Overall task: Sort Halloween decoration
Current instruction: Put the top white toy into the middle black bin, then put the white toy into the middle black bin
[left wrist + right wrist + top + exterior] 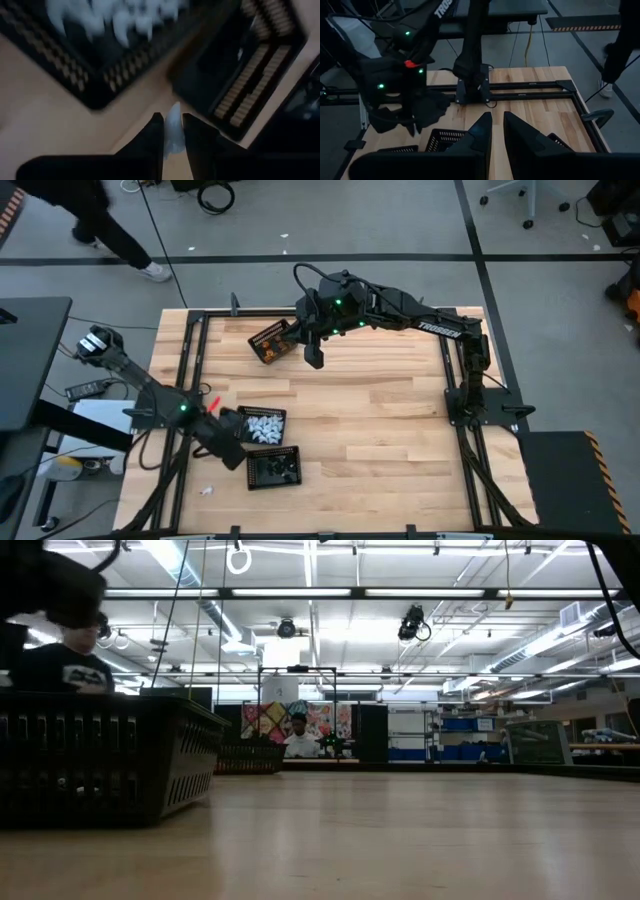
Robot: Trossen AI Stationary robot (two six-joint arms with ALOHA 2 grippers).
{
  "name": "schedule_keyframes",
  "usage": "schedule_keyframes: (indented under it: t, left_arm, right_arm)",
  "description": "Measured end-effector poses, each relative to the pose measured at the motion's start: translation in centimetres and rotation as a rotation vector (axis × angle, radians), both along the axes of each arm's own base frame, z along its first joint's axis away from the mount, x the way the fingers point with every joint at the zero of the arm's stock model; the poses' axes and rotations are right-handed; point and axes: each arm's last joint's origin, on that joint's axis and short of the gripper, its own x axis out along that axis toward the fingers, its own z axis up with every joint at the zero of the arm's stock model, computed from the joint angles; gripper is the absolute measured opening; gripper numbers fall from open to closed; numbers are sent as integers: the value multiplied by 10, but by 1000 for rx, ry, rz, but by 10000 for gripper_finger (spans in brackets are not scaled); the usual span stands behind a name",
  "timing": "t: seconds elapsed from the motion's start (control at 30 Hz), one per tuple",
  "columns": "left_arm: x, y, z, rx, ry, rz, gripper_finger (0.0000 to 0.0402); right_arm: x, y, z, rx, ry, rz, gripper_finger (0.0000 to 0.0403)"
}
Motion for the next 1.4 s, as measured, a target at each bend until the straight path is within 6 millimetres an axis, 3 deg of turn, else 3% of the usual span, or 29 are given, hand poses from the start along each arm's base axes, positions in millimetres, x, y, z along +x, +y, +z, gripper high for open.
schedule_keyframes:
  t: [0.63,0.87,1.0,1.2,1.4]
  left_arm:
    - [41,71,-6,184,-56,60,66]
    - [59,74,-28,148,3,-7,71]
    - [61,73,-34,155,31,-18,104]
    - [62,73,-28,149,1,-49,145]
    - [62,64,-8,177,-56,-156,152]
  right_arm:
    - [0,0,0,-1,1,-5,54]
    - [0,0,0,4,1,-9,54]
    - [0,0,0,5,1,-11,54]
    - [0,0,0,4,5,-15,54]
    - [0,0,-1,6,7,-16,54]
